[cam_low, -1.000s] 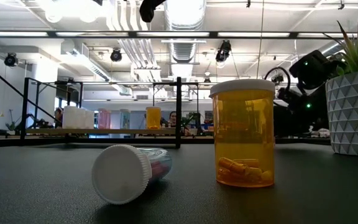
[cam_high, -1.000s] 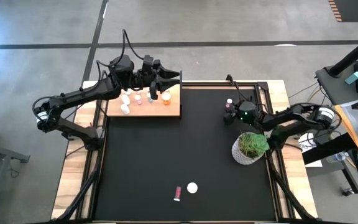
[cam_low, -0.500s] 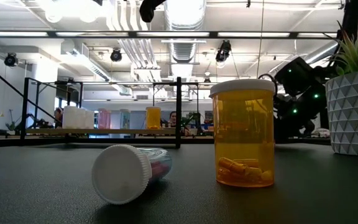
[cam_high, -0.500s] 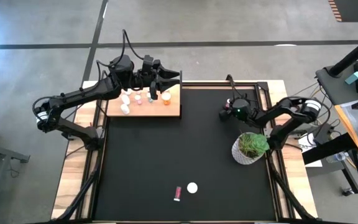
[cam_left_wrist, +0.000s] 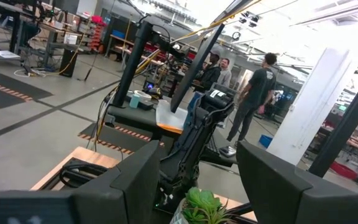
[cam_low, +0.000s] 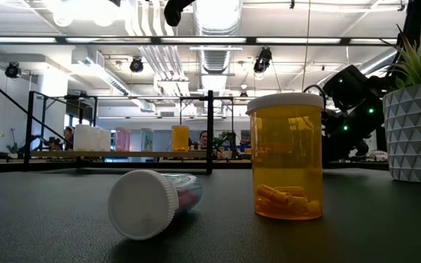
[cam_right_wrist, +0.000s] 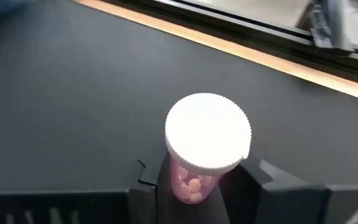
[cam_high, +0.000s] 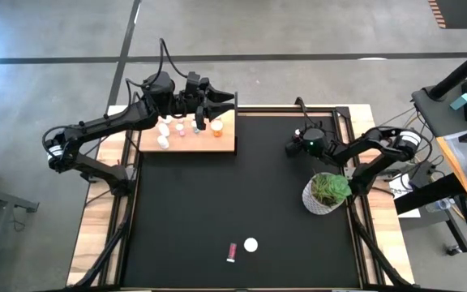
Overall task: Pick and place medicine bottles onto shelf by color
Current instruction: Put the pink pill bottle into the shelf
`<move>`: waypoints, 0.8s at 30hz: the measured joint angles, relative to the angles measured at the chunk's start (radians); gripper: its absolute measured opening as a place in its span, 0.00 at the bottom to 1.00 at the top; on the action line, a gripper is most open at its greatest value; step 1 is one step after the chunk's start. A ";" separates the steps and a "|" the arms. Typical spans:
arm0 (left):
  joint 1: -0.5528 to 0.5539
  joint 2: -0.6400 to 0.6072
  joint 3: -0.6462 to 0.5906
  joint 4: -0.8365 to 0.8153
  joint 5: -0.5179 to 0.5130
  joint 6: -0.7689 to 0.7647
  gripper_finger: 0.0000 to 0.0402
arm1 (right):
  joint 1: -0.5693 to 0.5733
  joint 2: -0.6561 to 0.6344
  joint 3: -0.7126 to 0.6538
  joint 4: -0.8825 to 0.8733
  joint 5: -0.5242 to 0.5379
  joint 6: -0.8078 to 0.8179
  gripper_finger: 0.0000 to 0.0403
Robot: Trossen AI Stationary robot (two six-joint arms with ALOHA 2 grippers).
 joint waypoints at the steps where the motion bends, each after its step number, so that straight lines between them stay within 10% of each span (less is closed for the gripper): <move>1: 0.000 0.000 0.000 0.000 0.000 0.000 0.49 | 0.000 -0.009 0.000 0.000 -0.018 0.006 0.25; 8: 0.000 0.000 0.000 0.000 0.000 0.000 0.49 | 0.000 -0.144 0.019 -0.118 -0.146 0.095 0.25; 24: -0.074 0.066 -0.001 -0.047 0.005 0.209 0.49 | 0.005 -0.466 0.559 -1.274 -0.631 0.033 0.24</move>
